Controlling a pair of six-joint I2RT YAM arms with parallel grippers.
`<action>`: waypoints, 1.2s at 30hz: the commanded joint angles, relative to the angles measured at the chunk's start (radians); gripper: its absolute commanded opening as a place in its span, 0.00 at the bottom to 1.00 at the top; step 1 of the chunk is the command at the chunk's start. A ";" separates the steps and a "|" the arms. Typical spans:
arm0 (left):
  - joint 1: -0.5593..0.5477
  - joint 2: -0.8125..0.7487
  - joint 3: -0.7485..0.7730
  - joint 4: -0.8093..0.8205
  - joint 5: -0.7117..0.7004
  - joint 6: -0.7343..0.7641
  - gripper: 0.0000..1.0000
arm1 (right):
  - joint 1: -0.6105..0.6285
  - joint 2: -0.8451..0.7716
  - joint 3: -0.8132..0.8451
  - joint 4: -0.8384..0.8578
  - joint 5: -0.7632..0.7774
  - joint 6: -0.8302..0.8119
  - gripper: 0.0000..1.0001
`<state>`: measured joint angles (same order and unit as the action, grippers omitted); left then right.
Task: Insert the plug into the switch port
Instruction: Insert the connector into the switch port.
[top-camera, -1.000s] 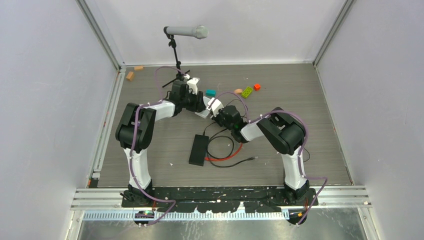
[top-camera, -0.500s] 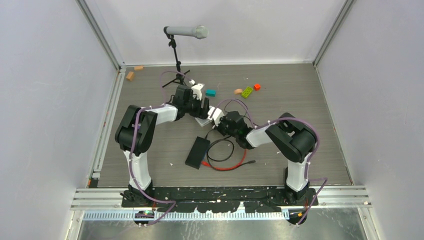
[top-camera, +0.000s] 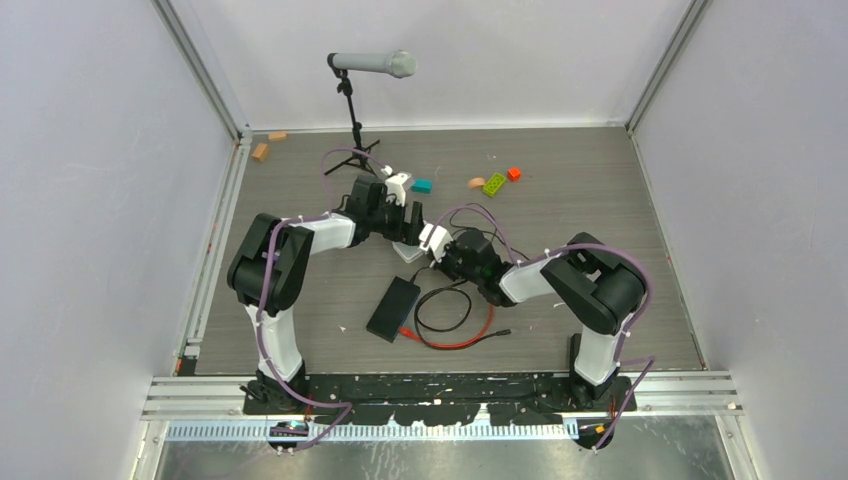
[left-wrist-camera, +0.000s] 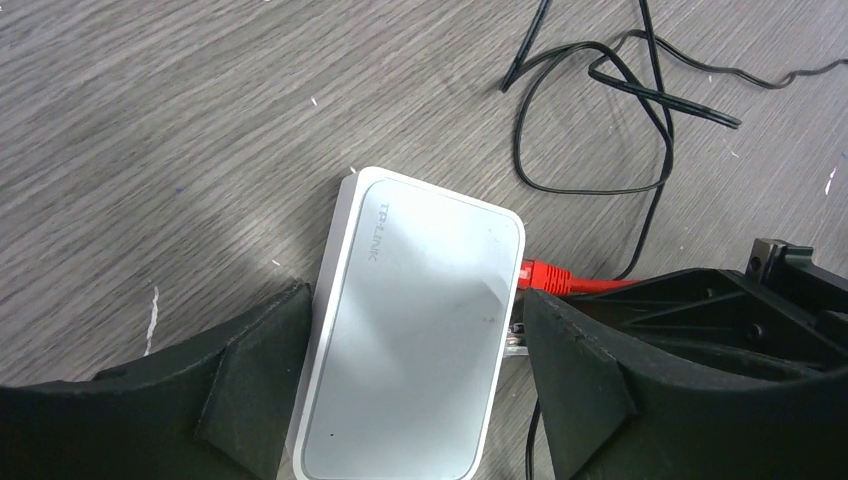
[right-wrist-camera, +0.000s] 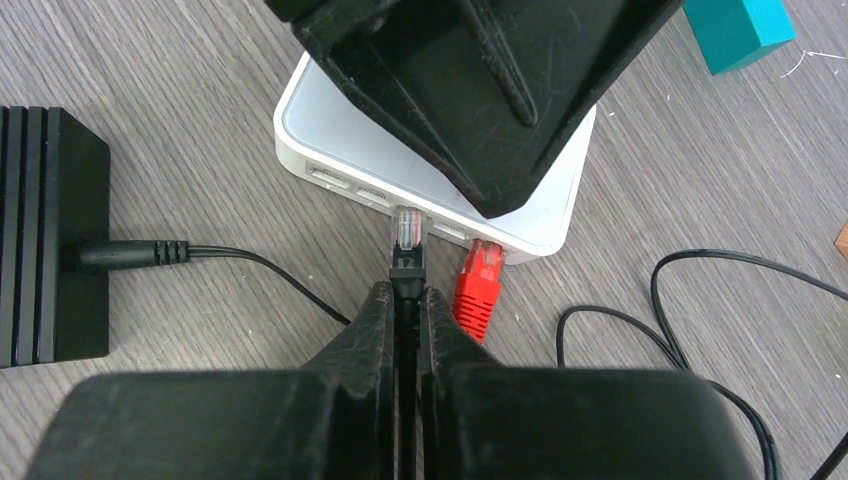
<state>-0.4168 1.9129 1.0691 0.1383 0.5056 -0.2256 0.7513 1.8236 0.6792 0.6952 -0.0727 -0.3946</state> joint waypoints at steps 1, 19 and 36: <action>-0.013 -0.008 -0.011 -0.044 0.037 -0.004 0.79 | -0.006 -0.057 0.042 -0.032 -0.033 -0.026 0.00; -0.028 -0.069 -0.072 0.023 0.136 0.061 0.84 | -0.142 -0.087 0.136 -0.215 -0.245 0.006 0.01; -0.077 -0.096 -0.062 -0.097 0.021 0.188 0.88 | -0.165 -0.099 0.152 -0.233 -0.261 0.044 0.00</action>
<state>-0.4667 1.8580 1.0092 0.1169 0.4973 -0.0605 0.5964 1.7657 0.7822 0.3878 -0.3244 -0.3645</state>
